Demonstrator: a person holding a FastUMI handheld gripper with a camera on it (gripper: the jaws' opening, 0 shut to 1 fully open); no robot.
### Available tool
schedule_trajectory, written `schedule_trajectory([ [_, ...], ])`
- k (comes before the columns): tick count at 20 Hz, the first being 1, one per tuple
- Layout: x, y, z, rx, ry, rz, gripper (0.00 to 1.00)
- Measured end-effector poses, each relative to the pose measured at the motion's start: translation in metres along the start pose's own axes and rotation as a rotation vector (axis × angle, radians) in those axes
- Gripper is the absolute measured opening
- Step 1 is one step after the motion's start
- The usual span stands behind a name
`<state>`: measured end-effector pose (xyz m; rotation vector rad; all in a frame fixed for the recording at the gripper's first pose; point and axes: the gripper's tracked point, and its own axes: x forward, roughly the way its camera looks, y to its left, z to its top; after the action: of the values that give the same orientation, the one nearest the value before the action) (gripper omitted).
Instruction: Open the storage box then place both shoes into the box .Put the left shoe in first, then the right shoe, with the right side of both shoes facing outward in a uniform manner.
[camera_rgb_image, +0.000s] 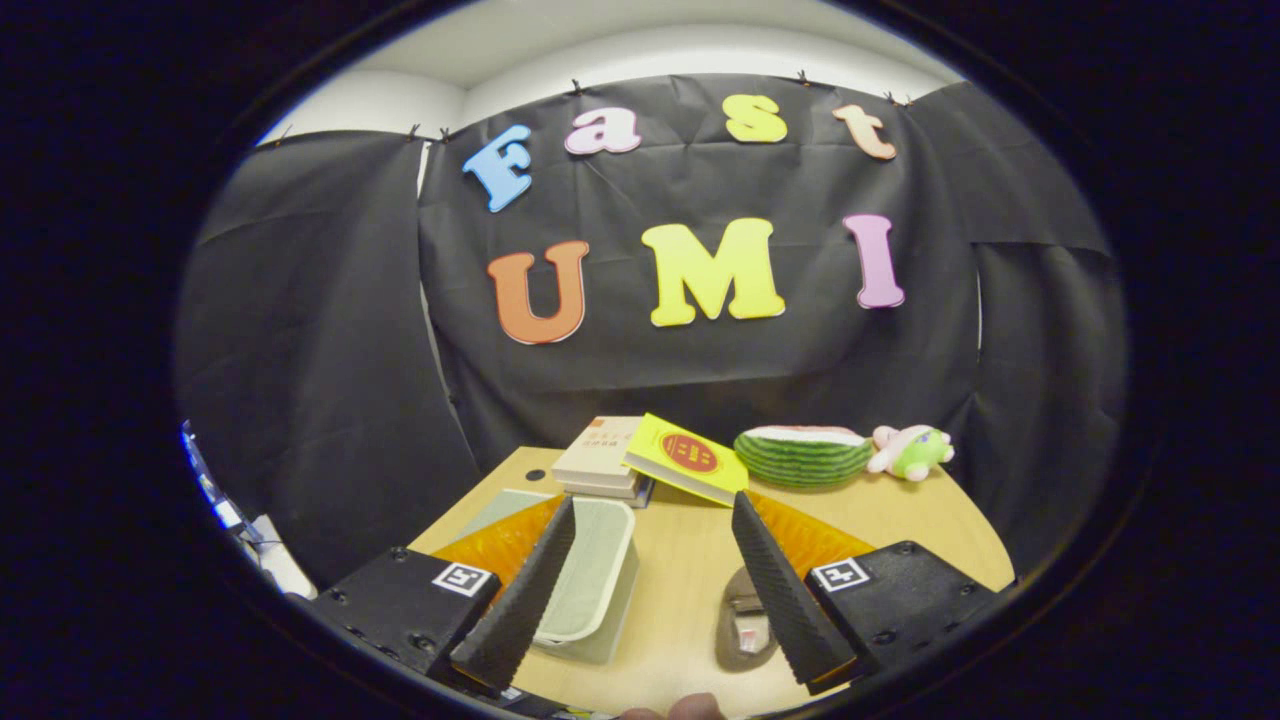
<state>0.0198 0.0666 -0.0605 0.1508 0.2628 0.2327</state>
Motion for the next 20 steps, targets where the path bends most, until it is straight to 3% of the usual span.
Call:
schedule_trajectory([
  [8,0.032,0.029,-0.059,0.103,0.188,0.099,1.0],
  [15,0.049,0.036,-0.107,0.146,0.327,0.138,1.0],
  [20,0.066,0.038,-0.13,0.256,0.419,0.162,0.96],
])
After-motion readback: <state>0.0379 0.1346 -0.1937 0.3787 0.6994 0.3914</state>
